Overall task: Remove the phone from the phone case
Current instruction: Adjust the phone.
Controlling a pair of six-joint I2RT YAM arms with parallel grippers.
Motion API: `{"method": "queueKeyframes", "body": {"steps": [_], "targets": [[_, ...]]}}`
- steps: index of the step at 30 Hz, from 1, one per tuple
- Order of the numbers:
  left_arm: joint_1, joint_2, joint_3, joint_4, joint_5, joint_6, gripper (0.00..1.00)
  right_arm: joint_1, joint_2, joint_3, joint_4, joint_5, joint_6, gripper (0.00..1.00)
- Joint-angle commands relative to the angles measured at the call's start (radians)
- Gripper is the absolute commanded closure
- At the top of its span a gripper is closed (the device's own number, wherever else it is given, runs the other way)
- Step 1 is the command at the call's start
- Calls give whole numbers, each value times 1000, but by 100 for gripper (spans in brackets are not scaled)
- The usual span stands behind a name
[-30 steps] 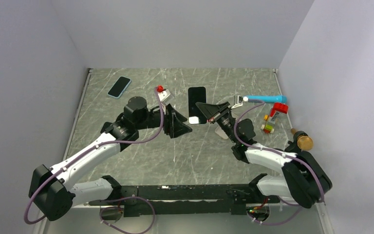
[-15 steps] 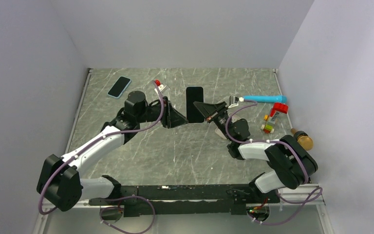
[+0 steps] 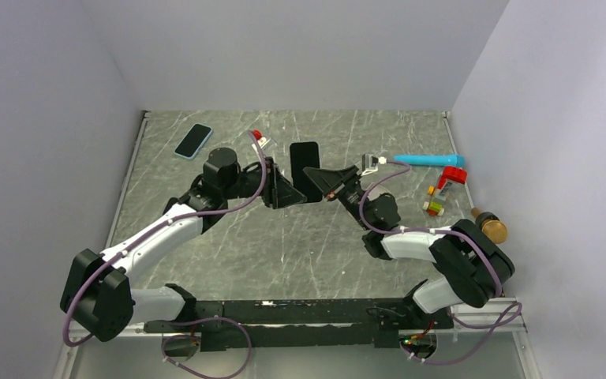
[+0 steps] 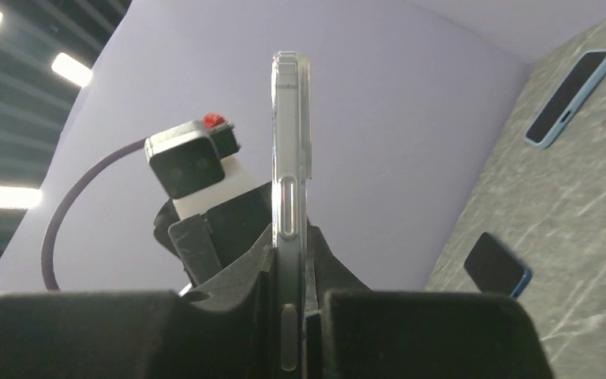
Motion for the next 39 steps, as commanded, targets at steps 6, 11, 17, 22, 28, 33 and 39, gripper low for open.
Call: {"method": "queueKeyframes", "body": {"steps": [6, 11, 17, 22, 28, 33, 39], "targets": [[-10, 1, -18, 156, 82, -76, 70, 45, -18, 63, 296, -3, -32, 100], [-10, 2, -50, 290, 132, -137, 100, 37, -49, 25, 221, -29, -53, 93], [-13, 17, 3, 167, 186, -83, 100, -52, -295, 136, -605, -286, -308, 49], [-13, -27, 0, 31, 237, -53, 100, -59, -416, 315, -1118, -381, -600, 30], [-13, -129, -71, 22, 330, -106, 100, -66, -367, 393, -1072, -704, -592, 27], [-17, -197, -115, 35, 387, -149, 100, -66, -338, 351, -880, -698, -425, 65], [-16, -242, -137, 25, 431, -171, 100, -32, -236, 318, -641, -715, -246, 91]]}}
